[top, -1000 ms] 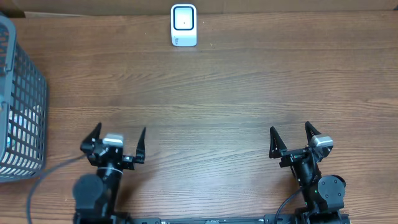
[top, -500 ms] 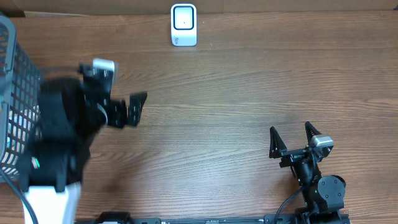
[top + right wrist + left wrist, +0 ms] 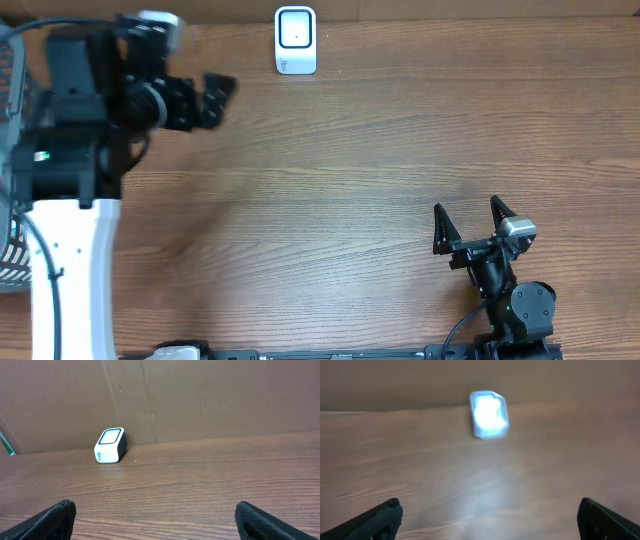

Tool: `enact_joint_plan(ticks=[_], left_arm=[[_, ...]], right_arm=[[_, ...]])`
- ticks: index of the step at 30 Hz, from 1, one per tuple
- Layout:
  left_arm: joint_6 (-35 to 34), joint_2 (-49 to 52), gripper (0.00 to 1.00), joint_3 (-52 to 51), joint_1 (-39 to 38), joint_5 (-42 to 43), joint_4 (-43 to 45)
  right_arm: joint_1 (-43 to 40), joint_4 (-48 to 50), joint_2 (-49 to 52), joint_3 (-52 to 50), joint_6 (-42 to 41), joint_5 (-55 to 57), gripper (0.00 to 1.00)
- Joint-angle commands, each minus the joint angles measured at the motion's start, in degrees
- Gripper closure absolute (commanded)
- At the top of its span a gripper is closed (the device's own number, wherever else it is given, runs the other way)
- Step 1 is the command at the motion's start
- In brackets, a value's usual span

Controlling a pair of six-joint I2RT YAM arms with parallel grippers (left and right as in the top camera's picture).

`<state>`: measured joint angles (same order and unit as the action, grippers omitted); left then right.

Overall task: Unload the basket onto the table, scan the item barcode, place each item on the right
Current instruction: 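Reach the left gripper into the basket and grasp a teal wipes pack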

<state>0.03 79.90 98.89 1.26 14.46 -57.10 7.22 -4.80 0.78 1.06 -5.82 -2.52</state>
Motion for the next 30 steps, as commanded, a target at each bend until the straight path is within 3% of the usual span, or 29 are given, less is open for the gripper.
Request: enact_joint_plan(ticks=[1, 3, 6, 8, 11, 15, 21, 28, 30], left_arm=[[-10.49, -0.74, 0.00, 5.53, 10.16, -9.35, 0.83], [-16.37, -0.74, 0.00, 5.90, 20.92, -8.92, 1.07], [-21.81, 0.07, 0.00, 5.88, 31.19, -8.90, 1.20], [-25.59, 1.64, 0.07, 5.88, 39.78, -9.14, 1.38], [-26.43, 4.28, 0.07, 5.84, 45.68, -9.11, 0.28], [-24.11, 8.98, 0.11, 5.84, 49.03, -9.51, -2.93], [-18.27, 17.66, 0.14, 5.84, 49.35, -19.61, -5.68], [-9.97, 28.15, 0.17, 5.84, 49.35, -19.54, -4.81], [-8.70, 31.04, 0.25, 5.84, 49.35, -19.56, -4.81]], right_arm=[[-0.17, 0.11, -0.61, -0.59, -0.13, 0.35, 0.00], [-0.17, 0.11, -0.61, -0.59, -0.13, 0.35, 0.00], [-0.17, 0.11, -0.61, -0.59, -0.13, 0.35, 0.00], [-0.17, 0.11, -0.61, -0.59, -0.13, 0.35, 0.00], [-0.17, 0.11, -0.61, -0.59, -0.13, 0.35, 0.00], [-0.17, 0.11, -0.61, -0.59, -0.13, 0.35, 0.00], [-0.17, 0.11, -0.61, -0.59, -0.13, 0.35, 0.00], [-0.17, 0.11, -0.61, -0.59, -0.13, 0.35, 0.00], [-0.17, 0.11, -0.61, -0.59, -0.13, 0.35, 0.00]])
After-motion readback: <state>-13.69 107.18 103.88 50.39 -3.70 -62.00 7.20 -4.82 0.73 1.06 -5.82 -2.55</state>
